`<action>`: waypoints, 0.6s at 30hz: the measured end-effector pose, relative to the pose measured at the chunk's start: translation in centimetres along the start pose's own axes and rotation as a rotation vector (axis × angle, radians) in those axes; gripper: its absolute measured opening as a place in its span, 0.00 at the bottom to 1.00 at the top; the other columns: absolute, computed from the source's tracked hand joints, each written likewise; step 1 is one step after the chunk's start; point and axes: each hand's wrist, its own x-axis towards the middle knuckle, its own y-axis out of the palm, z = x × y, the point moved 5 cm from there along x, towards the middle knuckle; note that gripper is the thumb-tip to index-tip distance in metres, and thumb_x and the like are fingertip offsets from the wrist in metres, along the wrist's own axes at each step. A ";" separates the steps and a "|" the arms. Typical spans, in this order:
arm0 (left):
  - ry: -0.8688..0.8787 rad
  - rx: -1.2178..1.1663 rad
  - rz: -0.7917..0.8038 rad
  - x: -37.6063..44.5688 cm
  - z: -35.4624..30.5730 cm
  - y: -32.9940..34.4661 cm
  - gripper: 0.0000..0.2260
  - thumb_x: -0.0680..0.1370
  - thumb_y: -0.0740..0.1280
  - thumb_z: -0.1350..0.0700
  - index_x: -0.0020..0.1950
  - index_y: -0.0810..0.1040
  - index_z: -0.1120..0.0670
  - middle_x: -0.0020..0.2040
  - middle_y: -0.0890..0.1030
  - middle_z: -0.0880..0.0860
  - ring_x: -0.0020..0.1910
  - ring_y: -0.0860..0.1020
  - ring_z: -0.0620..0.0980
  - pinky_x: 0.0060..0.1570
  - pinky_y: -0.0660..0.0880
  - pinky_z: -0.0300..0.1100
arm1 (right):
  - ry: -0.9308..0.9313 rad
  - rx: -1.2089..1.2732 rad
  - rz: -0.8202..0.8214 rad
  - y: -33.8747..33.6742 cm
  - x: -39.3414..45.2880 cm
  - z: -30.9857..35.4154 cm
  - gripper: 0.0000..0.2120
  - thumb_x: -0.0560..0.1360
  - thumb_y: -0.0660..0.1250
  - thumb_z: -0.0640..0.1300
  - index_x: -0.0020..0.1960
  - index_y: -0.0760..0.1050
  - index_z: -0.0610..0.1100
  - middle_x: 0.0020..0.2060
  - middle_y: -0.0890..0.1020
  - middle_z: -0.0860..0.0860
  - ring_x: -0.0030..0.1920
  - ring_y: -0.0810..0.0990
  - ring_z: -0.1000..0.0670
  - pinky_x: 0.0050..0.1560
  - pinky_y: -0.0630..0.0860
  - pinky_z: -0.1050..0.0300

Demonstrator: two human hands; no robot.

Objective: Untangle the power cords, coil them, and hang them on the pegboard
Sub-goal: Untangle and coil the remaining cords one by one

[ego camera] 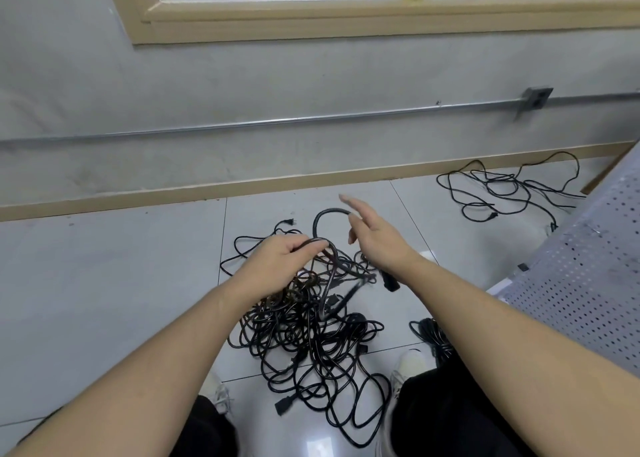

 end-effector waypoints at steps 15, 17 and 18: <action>-0.417 0.021 -0.729 -4.6 3.6 -11.0 0.24 0.83 0.61 0.40 0.34 0.64 0.53 0.31 0.66 0.53 0.33 0.65 0.54 0.35 0.59 0.47 | -0.100 -0.126 0.187 1.1 -2.0 0.8 0.17 0.85 0.55 0.56 0.48 0.78 0.49 0.36 0.78 0.54 0.36 0.76 0.61 0.44 0.71 0.57; -0.425 0.120 -0.635 -4.9 3.7 -11.5 0.23 0.83 0.60 0.40 0.35 0.65 0.54 0.32 0.68 0.53 0.34 0.67 0.54 0.36 0.61 0.47 | 0.002 -0.066 -0.073 -0.7 -1.1 0.4 0.18 0.86 0.53 0.54 0.50 0.77 0.47 0.35 0.75 0.54 0.37 0.74 0.58 0.43 0.68 0.57; -0.408 0.154 -0.573 -5.0 3.5 -11.4 0.22 0.84 0.60 0.42 0.35 0.64 0.53 0.32 0.67 0.52 0.33 0.66 0.54 0.36 0.59 0.47 | 0.080 -0.115 -0.105 -0.9 -0.5 -0.5 0.18 0.86 0.52 0.53 0.51 0.77 0.47 0.37 0.75 0.54 0.40 0.75 0.54 0.45 0.68 0.56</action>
